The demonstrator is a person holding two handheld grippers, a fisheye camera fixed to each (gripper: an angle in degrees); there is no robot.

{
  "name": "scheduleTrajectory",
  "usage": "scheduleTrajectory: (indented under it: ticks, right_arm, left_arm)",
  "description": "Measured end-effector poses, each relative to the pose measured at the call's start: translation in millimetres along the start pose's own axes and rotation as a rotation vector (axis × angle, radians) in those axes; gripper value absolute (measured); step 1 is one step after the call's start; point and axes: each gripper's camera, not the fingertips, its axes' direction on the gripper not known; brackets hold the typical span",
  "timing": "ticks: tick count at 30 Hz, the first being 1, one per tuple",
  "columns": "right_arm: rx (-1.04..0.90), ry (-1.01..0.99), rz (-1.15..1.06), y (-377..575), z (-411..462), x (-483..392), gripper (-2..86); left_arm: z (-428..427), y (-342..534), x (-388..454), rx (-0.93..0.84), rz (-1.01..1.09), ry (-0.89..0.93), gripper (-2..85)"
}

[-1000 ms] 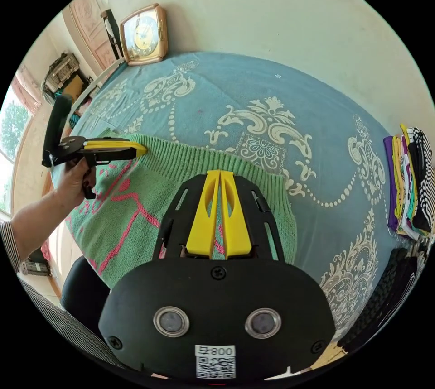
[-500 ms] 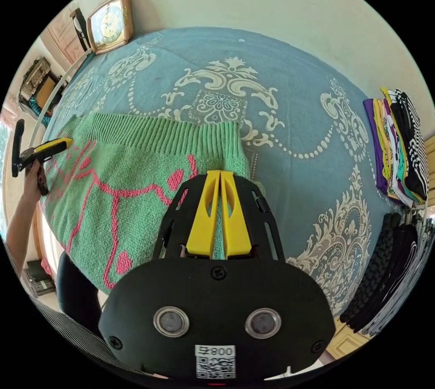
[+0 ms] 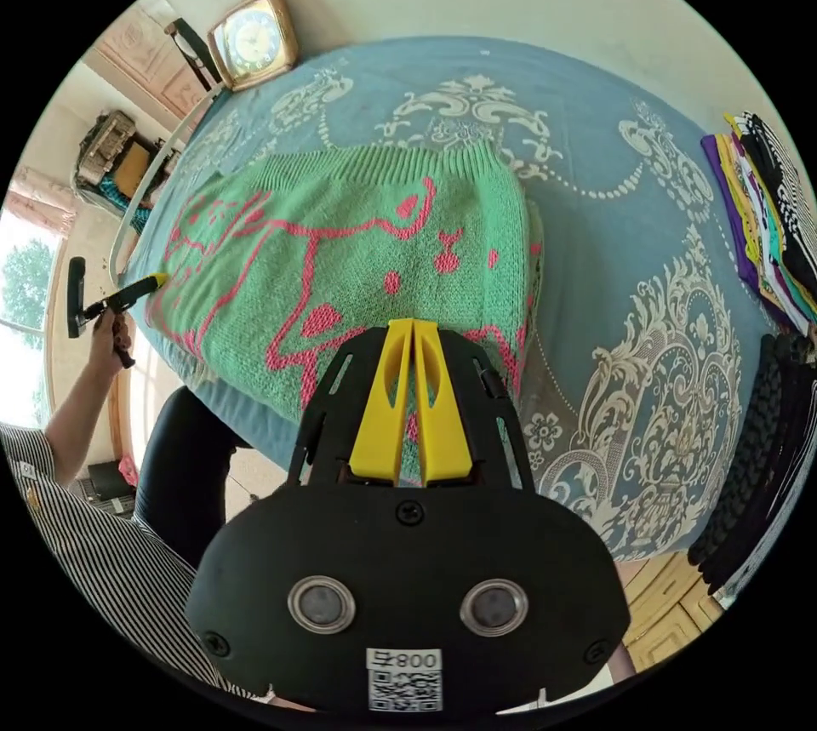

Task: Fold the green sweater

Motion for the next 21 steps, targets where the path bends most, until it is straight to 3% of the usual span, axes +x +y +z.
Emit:
scheduleTrajectory:
  ticks: [7, 14, 21]
  right_arm:
    - [0.266, -0.135, 0.125, 56.4, -68.4, 63.8, 0.4]
    - [0.276, -0.513, 0.398, 163.1, -36.1, 168.3, 6.0]
    - [0.224, -0.594, 0.387, 156.2, -7.5, 192.7, 3.2]
  left_arm:
    - [-33.1, 37.7, -54.5, 0.131, -0.063, 0.125, 3.4]
    - [17.0, 70.0, -116.9, 0.076, -0.267, 0.412, 7.9]
    - [52.8, 44.5, -110.3, -0.02, -0.196, 0.387, 4.5]
